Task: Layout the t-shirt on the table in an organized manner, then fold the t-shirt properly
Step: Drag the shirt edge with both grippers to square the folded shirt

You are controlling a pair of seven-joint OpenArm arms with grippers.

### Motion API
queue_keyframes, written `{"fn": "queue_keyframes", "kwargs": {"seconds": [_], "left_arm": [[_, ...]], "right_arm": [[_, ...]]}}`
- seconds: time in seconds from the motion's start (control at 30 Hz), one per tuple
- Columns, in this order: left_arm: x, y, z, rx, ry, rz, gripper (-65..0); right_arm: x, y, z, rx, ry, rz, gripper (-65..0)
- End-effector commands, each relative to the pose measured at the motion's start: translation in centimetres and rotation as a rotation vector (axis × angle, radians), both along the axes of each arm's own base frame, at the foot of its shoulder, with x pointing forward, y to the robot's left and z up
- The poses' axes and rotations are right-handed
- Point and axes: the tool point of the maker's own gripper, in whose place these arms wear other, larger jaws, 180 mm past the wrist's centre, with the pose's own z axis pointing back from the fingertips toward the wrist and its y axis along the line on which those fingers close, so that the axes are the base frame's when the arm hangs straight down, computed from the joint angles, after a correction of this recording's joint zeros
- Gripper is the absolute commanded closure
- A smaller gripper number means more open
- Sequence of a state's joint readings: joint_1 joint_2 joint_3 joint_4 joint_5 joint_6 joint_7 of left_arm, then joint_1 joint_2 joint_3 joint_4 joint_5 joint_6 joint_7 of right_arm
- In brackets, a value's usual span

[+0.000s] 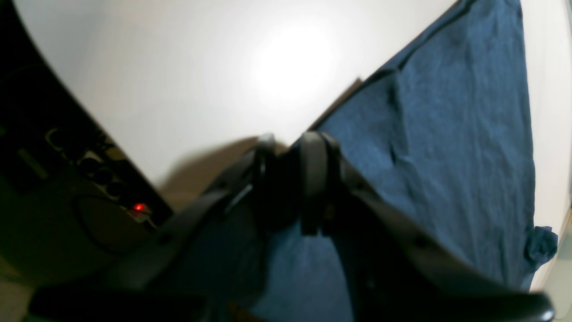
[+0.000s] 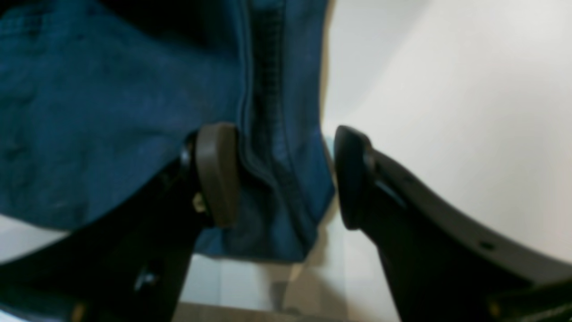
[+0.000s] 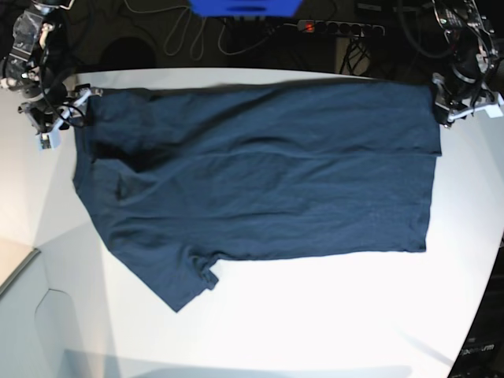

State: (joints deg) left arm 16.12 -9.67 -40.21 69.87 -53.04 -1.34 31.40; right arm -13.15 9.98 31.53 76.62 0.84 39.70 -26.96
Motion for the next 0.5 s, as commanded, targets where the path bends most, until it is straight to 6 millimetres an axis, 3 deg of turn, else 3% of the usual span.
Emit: {"fn": "queue_keyframes", "kwargs": {"seconds": [0.0,0.13,0.3,0.47], "left_arm": [[-0.9,-0.2,-0.7,-0.016,0.050,-0.006,-10.7],[-0.3,-0.2,-0.5,-0.016,0.039,-0.006,-9.7],[0.9,0.2,0.1,-0.007,0.017,-0.013,-0.7],[1.2,0.8,0.5,0.008,0.014,-0.017,-1.1]], "right_arm": [[-0.2,-0.5,0.3,-0.016,0.003,0.008,-33.1],[-1.3,0.1,-0.3,-0.003,0.023,0.006,-33.1],[-3.1,0.7,-0.8,0.005,0.053,0.005,-33.1],[-4.8,0.8,-0.8,-0.007,0.075,0.014,-33.1]]}}
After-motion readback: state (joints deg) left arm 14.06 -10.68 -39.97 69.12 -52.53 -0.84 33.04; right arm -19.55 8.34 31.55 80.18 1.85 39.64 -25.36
